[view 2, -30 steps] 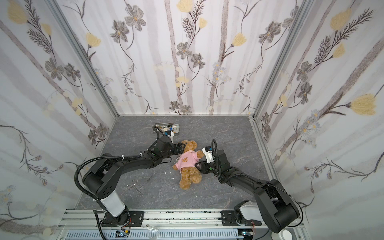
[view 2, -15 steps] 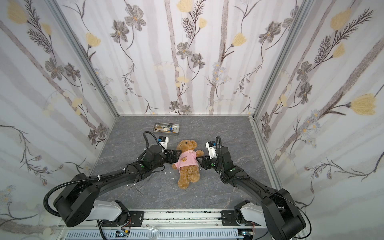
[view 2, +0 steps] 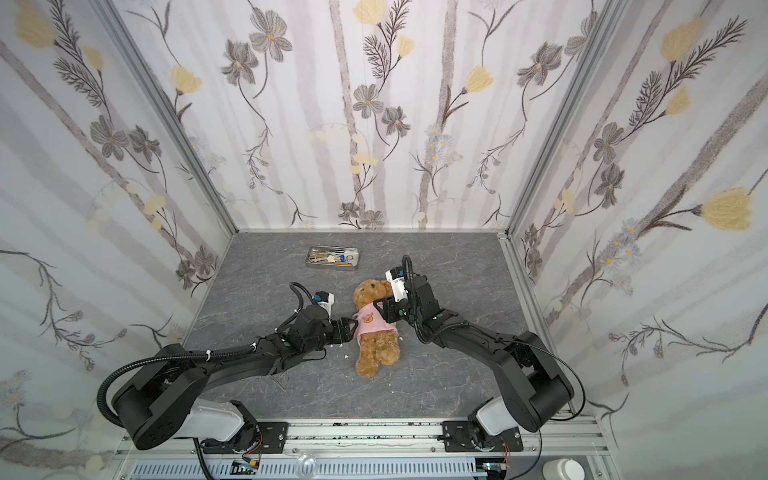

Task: Dress the teddy bear

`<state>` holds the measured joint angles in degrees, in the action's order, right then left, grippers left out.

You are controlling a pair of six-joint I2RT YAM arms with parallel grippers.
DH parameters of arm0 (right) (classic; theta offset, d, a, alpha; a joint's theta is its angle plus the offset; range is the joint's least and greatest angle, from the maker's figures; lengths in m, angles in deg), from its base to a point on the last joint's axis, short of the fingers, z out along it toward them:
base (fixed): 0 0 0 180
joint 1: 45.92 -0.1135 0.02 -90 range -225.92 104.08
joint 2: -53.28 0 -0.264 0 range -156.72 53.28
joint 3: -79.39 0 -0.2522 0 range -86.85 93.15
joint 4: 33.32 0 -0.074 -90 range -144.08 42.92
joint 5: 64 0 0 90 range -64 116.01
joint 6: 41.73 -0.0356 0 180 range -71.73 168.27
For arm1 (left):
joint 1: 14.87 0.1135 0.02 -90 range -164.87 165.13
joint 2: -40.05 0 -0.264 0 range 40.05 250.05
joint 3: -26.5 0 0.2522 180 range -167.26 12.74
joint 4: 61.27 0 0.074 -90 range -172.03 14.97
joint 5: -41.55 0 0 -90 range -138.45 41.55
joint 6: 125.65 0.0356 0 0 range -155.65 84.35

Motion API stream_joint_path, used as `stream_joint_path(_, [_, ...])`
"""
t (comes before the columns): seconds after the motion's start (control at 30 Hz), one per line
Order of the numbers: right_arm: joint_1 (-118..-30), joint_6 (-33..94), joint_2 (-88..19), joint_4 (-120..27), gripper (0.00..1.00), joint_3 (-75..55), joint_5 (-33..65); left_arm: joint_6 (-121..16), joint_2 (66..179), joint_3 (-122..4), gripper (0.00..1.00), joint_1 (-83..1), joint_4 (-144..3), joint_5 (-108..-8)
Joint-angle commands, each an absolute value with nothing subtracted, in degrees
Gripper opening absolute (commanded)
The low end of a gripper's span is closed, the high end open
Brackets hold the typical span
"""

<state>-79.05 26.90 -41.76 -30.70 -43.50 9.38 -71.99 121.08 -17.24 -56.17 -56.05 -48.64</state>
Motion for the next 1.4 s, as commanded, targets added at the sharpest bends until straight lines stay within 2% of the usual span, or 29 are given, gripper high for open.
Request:
stream_joint_path(0.0, [-78.4, 27.1, -42.6, -28.1, 0.39, -45.7, 9.6, -70.8, 122.4, -16.7, 0.81, -56.2, -55.3, -48.0])
stream_joint_path(0.2, [-78.5, 24.1, -41.3, -24.1, 0.39, -52.3, 9.2, -67.2, 125.7, -18.7, 0.82, -56.0, -55.0, -45.3])
stream_joint_path(0.57, [-77.0, 26.2, -44.1, -24.0, 0.42, -53.7, 11.6, -62.4, 130.9, -21.6, 0.83, -53.6, -54.8, -43.3])
stream_joint_path(0.73, [-74.8, 27.6, -43.5, -21.9, 0.45, -55.7, 9.5, -62.5, 132.6, -21.5, 0.83, -53.5, -54.1, -44.2])
stream_joint_path(1.0, [-73.3, 30.4, -36.7, -28.1, 0.52, -50.9, 4.6, -61.5, 126.8, -22.1, 0.83, -53.5, -54.2, -45.0])
stream_joint_path(1.2, [-69.9, 33.7, -25.6, -36.2, 0.56, -48.8, 13.1, -55.9, 117.7, -22.4, 0.86, -52.2, -54.4, -38.8])
stream_joint_path(1.27, [-68.7, 35.2, -22.2, -38.2, 0.57, -48.4, 19.3, -53.2, 114.5, -22.3, 0.88, -50.9, -54.2, -34.8])
stream_joint_path(1.37, [-67.6, 39.4, -17.6, -38.7, 0.65, -48.7, 32.8, -49.8, 109.7, -22.3, 0.91, -48.1, -52.4, -27.6])
